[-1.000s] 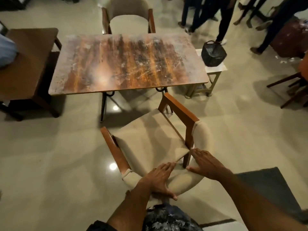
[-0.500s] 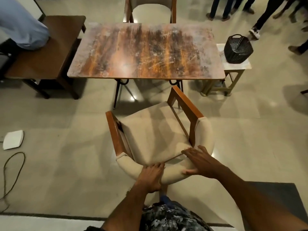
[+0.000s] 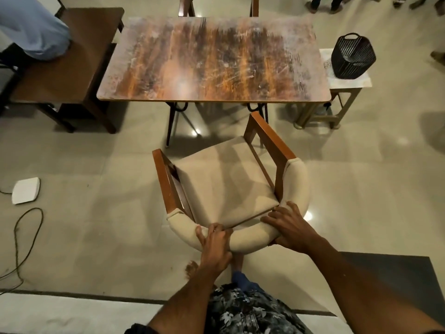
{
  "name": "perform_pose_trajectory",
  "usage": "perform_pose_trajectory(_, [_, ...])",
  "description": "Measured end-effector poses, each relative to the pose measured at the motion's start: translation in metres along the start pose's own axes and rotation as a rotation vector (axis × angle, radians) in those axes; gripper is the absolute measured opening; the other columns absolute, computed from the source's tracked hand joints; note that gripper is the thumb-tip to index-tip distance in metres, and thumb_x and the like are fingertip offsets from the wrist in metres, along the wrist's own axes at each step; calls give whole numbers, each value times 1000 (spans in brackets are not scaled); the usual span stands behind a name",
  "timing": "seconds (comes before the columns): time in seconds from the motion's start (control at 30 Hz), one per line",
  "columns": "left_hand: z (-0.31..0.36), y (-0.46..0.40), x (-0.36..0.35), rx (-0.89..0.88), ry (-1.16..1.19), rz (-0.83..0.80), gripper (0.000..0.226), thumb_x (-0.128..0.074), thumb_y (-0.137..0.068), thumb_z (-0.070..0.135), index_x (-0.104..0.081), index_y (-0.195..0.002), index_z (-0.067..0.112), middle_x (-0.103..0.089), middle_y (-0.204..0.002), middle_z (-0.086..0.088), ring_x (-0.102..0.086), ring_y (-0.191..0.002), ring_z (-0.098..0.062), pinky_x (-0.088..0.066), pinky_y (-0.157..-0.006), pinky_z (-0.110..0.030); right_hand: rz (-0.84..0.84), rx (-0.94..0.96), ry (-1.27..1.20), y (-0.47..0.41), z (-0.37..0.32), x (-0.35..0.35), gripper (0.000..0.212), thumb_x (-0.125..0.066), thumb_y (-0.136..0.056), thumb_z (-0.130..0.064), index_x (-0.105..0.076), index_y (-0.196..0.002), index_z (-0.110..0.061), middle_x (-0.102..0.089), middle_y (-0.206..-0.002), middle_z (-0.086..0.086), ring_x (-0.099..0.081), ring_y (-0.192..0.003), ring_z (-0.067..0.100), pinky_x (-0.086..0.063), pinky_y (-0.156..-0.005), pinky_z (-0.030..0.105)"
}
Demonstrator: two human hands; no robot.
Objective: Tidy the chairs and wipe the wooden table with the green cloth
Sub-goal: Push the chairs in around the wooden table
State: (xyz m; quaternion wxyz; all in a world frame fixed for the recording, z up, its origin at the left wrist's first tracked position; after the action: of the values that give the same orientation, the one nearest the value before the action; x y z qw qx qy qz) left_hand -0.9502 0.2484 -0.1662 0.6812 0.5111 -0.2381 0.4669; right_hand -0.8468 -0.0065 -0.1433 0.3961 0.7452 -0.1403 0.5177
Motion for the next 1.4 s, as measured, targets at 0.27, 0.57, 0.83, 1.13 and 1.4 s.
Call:
perform_pose_trajectory(0.27, [-29, -9, 20, -73, -9, -9, 65, -77, -77, 28, -60, -139, 33, -58, -137, 8, -41, -141, -19, -3, -124, -55, -13, -60, -41, -18, -29, 15, 66, -71, -90, -53, -54, -151, -32, -63, -145, 3, -52, -141, 27, -15, -127, 60])
perform_pose_trajectory(0.57, [-127, -21, 72, -168, -151, -36, 66, -73, -87, 22, -56, -148, 39, -54, -153, 6, -31, -155, -24, 14, -123, -48, 9, 29, -35, -70, -107, 31, 50, -62, -99, -45, -54, -142, -21, -66, -137, 9, -62, -124, 31, -39, -113, 47])
perform_pose_trajectory(0.83, [-183, -16, 87, -43, -111, 17, 109, -70, -74, 56, -18, -167, 34, -4, -177, 3, 7, -164, -25, 8, -127, -59, -50, 86, -339, -79, -89, 54, 82, -53, -92, -80, -38, -158, -34, -58, -149, 6, -55, -135, 28, -41, -113, 44])
perform_pose_trajectory(1.13, [-179, -20, 89, 688, 1091, 374, 121, -89, -82, 37, -3, -167, 30, -38, -158, -14, -45, -140, -42, -50, -106, -67, -151, 56, -77, -66, -33, 52, 109, -46, -76, -96, -41, -160, -27, -47, -160, 7, -38, -149, 30, -20, -128, 49])
perform_pose_trajectory(1.4, [-178, -32, 88, 647, 1006, 309, 125, -80, -90, 1, 17, -167, 16, -9, -175, -16, -25, -156, -43, -33, -124, -58, 25, -74, 44, -68, -62, 22, 78, -68, -72, -83, -72, -126, -27, -74, -116, 4, -70, -107, 27, -50, -107, 51])
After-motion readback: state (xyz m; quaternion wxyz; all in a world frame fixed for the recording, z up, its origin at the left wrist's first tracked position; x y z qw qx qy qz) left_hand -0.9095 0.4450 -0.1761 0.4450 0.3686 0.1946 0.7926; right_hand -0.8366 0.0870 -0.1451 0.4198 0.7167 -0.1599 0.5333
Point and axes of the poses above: each hand's wrist, its own y-axis away from the middle knuckle, its own x-axis out of the back of the hand, z = x × y, the point moved 1 cm from there along -y, towards the middle knuckle
